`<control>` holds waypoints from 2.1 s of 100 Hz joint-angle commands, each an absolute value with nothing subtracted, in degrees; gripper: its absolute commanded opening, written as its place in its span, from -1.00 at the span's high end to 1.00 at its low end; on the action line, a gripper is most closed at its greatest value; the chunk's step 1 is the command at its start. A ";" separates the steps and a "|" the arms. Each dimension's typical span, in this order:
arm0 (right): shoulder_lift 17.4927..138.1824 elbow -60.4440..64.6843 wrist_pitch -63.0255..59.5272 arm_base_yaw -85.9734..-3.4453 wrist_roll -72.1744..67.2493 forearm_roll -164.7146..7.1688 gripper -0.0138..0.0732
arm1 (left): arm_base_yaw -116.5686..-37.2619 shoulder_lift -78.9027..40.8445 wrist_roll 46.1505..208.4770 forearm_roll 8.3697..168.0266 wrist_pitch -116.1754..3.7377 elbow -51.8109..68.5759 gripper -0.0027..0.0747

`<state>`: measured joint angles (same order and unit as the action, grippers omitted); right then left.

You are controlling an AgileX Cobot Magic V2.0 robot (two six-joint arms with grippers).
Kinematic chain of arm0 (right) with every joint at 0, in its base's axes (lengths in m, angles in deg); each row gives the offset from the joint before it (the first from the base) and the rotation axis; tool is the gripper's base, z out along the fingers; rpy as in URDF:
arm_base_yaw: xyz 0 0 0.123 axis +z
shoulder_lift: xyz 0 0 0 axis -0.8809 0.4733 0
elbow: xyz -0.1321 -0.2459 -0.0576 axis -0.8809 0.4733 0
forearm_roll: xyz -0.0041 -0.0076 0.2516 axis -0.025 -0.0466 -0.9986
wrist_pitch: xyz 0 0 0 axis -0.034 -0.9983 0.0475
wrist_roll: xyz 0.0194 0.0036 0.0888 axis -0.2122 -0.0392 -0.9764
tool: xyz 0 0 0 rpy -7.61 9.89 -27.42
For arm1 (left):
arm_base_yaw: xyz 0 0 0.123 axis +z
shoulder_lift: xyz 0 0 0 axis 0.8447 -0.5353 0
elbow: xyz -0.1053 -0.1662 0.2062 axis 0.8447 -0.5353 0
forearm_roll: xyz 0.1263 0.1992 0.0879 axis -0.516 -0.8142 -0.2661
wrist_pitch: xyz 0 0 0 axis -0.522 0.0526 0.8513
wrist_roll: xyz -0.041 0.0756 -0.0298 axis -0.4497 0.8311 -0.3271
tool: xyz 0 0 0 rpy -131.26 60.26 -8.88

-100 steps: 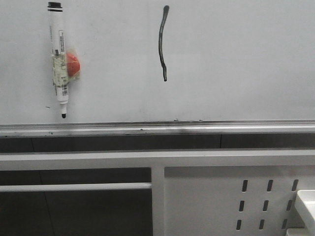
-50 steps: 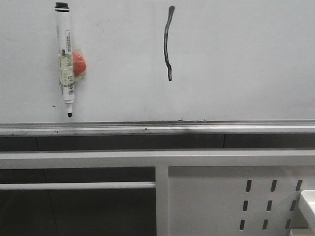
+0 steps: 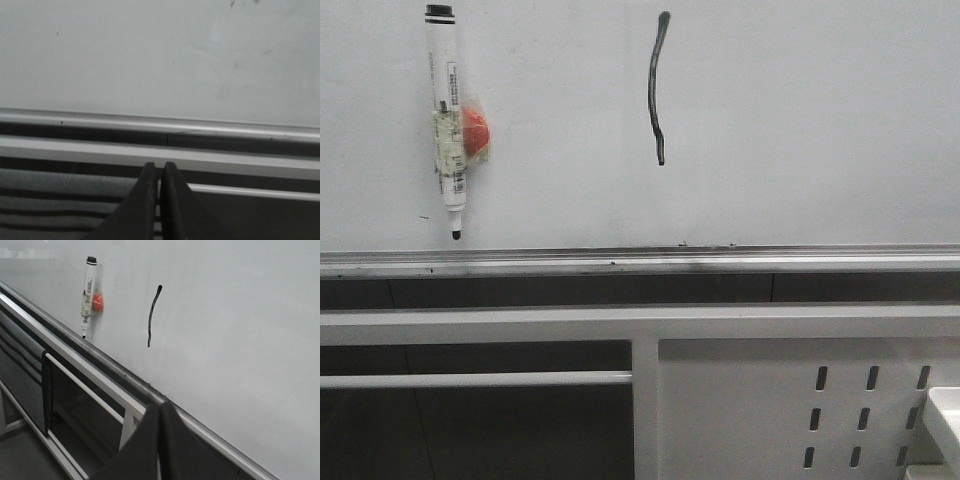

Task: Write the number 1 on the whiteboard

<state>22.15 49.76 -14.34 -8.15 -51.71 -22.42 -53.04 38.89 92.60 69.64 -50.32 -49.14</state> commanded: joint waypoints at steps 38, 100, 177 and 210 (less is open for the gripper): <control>22.82 48.49 -10.93 -8.16 -51.73 -20.53 0.84 | -58.66 40.14 89.17 62.03 -52.86 -51.25 0.98; 22.82 48.49 -10.93 -8.16 -51.73 -20.53 0.84 | -58.98 40.14 89.17 62.67 -52.96 -51.25 0.98; 22.82 48.49 -11.42 -8.16 -51.73 -21.22 0.84 | -58.98 40.14 89.17 62.67 -52.96 -51.25 0.98; 22.82 54.08 -0.56 -8.16 -43.52 -50.58 0.84 | -58.98 40.14 89.17 62.67 -52.96 -51.25 0.98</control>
